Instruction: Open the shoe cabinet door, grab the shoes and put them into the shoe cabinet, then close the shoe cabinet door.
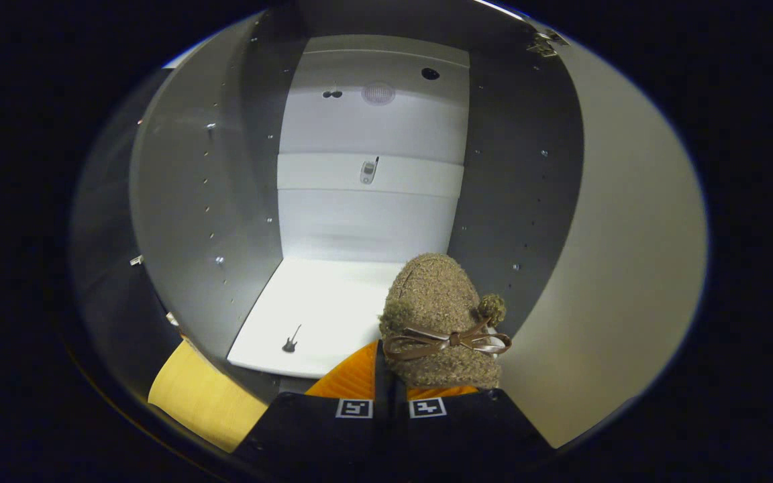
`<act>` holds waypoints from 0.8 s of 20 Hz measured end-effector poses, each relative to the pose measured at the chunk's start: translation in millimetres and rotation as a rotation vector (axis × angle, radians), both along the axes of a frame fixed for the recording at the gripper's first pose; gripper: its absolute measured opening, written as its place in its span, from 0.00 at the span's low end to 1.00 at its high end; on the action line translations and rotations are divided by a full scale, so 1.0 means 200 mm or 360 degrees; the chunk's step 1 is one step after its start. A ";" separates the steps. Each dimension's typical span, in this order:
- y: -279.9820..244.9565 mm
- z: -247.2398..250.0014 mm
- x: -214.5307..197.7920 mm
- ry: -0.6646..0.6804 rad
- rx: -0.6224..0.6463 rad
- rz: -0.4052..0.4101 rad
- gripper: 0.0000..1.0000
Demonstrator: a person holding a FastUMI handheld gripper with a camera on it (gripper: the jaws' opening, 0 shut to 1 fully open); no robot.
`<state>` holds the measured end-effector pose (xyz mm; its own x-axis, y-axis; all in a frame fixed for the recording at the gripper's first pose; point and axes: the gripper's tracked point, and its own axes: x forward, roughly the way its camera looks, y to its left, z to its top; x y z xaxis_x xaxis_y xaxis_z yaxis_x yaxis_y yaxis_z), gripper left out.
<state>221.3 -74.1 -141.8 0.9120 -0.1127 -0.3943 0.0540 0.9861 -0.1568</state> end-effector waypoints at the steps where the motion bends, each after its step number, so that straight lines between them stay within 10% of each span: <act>1: -0.01 0.03 0.06 -0.0003 -0.0013 0.0003 0.05; 16: -0.13 -0.31 0.86 0.0264 0.0085 -0.0038 0.05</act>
<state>393.3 -99.2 -204.3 0.8312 -0.1084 -0.5454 0.0555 0.9921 -0.1127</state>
